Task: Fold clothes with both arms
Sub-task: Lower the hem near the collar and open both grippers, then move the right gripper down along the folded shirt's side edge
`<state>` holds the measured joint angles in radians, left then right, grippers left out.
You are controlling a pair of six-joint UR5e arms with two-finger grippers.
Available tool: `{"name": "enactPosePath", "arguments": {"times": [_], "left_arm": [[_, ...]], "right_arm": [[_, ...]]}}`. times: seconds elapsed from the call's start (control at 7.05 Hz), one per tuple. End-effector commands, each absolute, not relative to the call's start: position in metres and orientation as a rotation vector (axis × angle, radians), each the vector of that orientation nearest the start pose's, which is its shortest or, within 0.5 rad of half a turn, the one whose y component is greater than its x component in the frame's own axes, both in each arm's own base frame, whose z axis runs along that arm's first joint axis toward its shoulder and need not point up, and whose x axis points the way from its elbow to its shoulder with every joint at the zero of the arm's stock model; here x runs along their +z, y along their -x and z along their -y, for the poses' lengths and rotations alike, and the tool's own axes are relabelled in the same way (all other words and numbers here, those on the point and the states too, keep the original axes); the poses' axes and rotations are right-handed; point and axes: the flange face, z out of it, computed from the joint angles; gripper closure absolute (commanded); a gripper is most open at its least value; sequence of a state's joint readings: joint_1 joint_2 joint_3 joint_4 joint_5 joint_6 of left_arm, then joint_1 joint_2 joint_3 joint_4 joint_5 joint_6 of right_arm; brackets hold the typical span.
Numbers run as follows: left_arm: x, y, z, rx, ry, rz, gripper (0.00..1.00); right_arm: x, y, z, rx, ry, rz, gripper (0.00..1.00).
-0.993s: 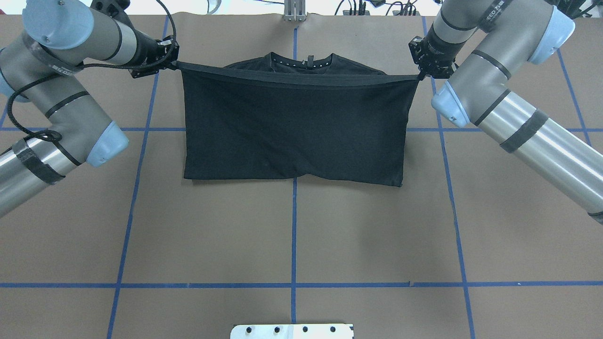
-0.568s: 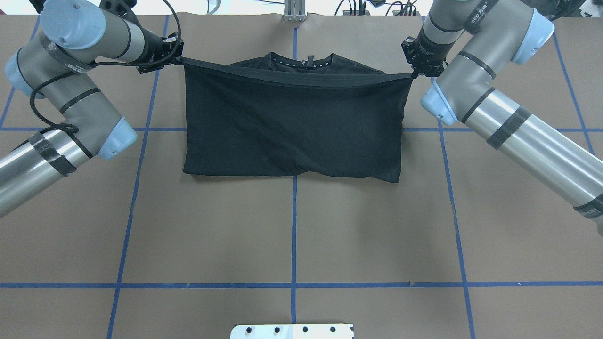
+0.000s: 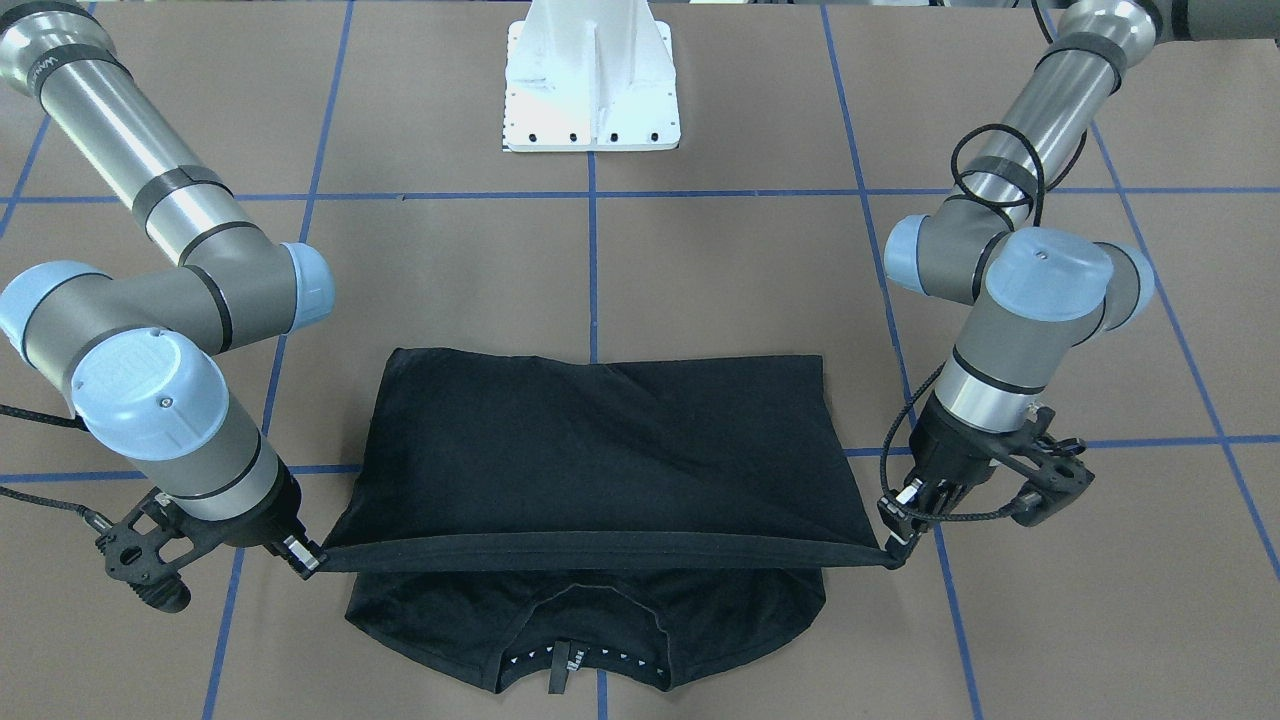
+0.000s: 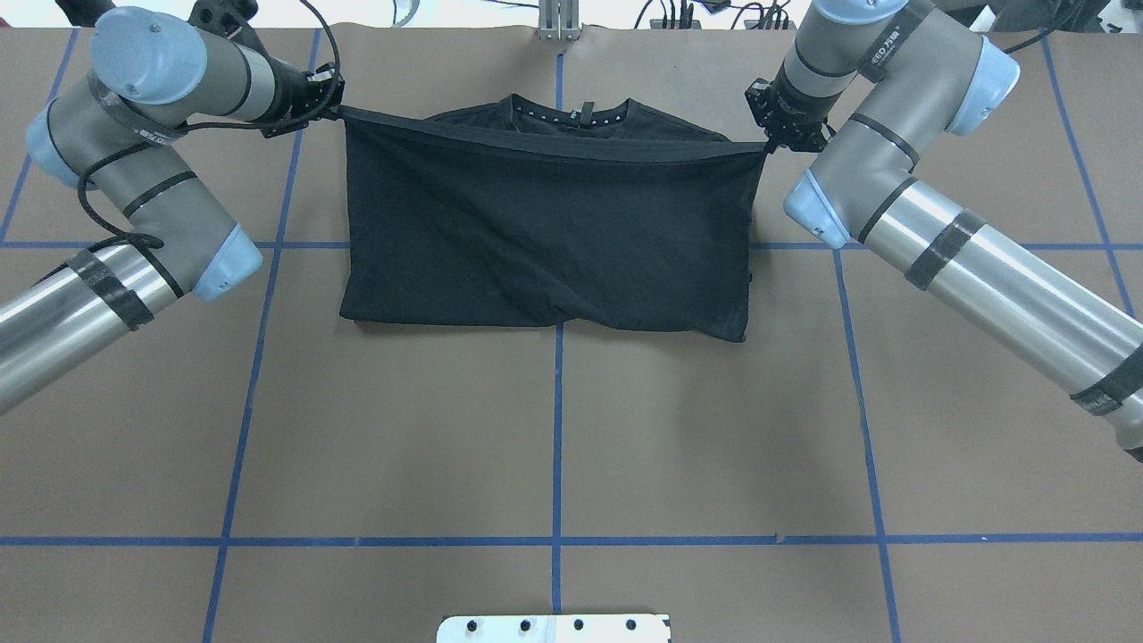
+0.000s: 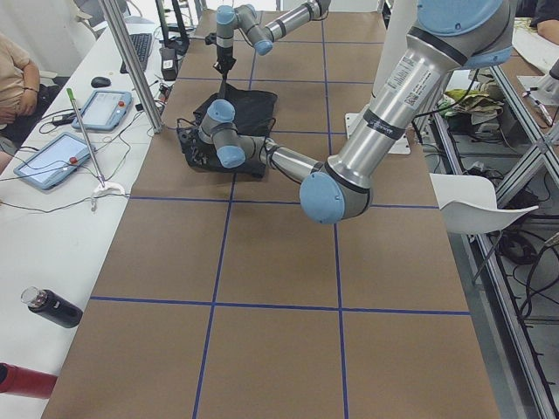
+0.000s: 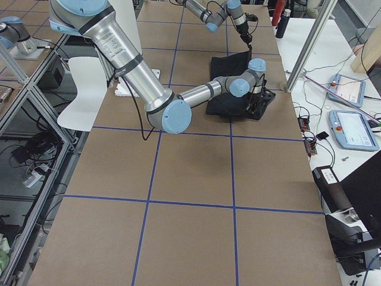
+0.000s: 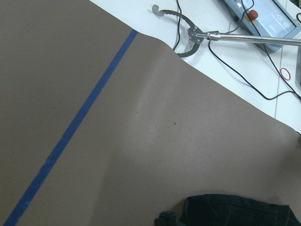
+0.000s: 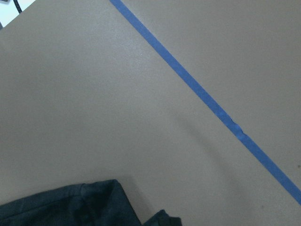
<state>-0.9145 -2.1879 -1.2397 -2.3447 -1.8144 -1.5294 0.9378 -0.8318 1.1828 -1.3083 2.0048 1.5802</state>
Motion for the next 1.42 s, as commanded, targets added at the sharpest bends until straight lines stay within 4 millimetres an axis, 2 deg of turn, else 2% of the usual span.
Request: {"name": "enactPosePath", "arguments": {"times": [0.0, 0.14, 0.28, 0.43, 0.57, 0.71, 0.85, 0.99, 1.28], "left_arm": [[0.356, -0.377, 0.671, -0.659, -0.307, -1.064, 0.42], [0.354, -0.377, 0.671, -0.66, -0.308, -1.067, 0.4], [0.353, -0.376, 0.671, -0.659, -0.309, -1.069, 0.4], [0.343, -0.374, 0.669, -0.655, -0.317, -1.084, 0.4], [0.331, -0.367, 0.663, -0.651, -0.328, -1.103, 0.4], [0.32, -0.358, 0.659, -0.65, -0.344, -1.125, 0.4], [0.329, -0.351, 0.648, -0.647, -0.344, -1.125, 0.4], [0.331, -0.349, 0.646, -0.649, -0.346, -1.123, 0.4], [0.337, -0.348, 0.645, -0.653, -0.345, -1.115, 0.4]], "right_arm": [[0.349, 0.394, 0.692, 0.768, 0.096, 0.756, 0.44], [0.341, 0.394, 0.694, 0.772, 0.091, 0.765, 0.35], [0.33, 0.394, 0.694, 0.776, 0.09, 0.784, 0.3], [0.317, 0.385, 0.68, 0.791, 0.09, 0.826, 0.28], [0.321, 0.386, 0.636, 0.839, 0.126, 0.861, 0.24], [0.315, 0.386, 0.59, 0.878, 0.16, 0.903, 0.23], [0.327, 0.387, 0.54, 0.923, 0.174, 0.909, 0.21], [0.332, 0.392, 0.494, 0.925, 0.153, 0.913, 0.19], [0.327, 0.429, 0.46, 1.044, 0.118, 0.912, 0.17]]}}
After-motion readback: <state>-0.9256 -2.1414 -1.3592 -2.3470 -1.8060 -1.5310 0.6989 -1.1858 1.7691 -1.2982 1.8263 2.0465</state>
